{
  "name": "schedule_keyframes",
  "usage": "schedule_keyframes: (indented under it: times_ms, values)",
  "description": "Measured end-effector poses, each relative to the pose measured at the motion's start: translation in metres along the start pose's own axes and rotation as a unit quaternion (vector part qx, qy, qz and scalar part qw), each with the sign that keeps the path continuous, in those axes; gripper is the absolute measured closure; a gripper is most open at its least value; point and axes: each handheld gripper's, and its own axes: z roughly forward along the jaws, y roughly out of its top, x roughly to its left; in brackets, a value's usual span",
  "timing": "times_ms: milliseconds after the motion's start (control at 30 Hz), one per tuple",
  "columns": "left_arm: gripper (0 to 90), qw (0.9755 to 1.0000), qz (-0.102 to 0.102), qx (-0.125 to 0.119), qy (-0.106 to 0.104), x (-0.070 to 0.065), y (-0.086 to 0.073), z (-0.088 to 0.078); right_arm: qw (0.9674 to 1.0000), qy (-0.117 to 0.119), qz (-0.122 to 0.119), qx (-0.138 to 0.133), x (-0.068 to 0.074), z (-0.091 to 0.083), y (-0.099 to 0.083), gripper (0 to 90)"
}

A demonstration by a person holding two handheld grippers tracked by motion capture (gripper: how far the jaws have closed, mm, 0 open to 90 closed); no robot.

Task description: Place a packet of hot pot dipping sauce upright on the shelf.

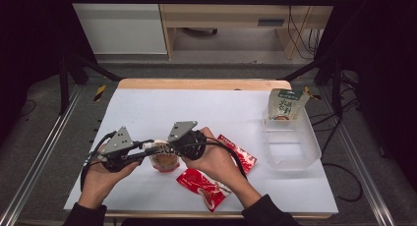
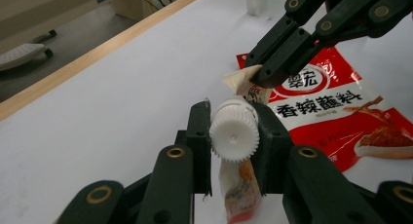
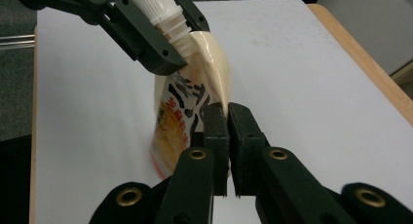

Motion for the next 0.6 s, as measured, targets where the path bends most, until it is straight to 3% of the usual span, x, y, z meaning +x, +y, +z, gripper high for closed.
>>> schedule_keyframes:
  times_ms: [233,600]
  values:
    - [72.7,0.9992,0.033,0.019,-0.013,0.000,0.029,0.006,0.9998,-0.014,0.009,-0.005,-0.007,-0.015,0.000,86.7]
    - [73.0,0.9974,0.049,0.030,-0.043,-0.002,0.057,0.025,0.9992,-0.035,0.021,0.001,-0.022,-0.039,-0.010,85.1]
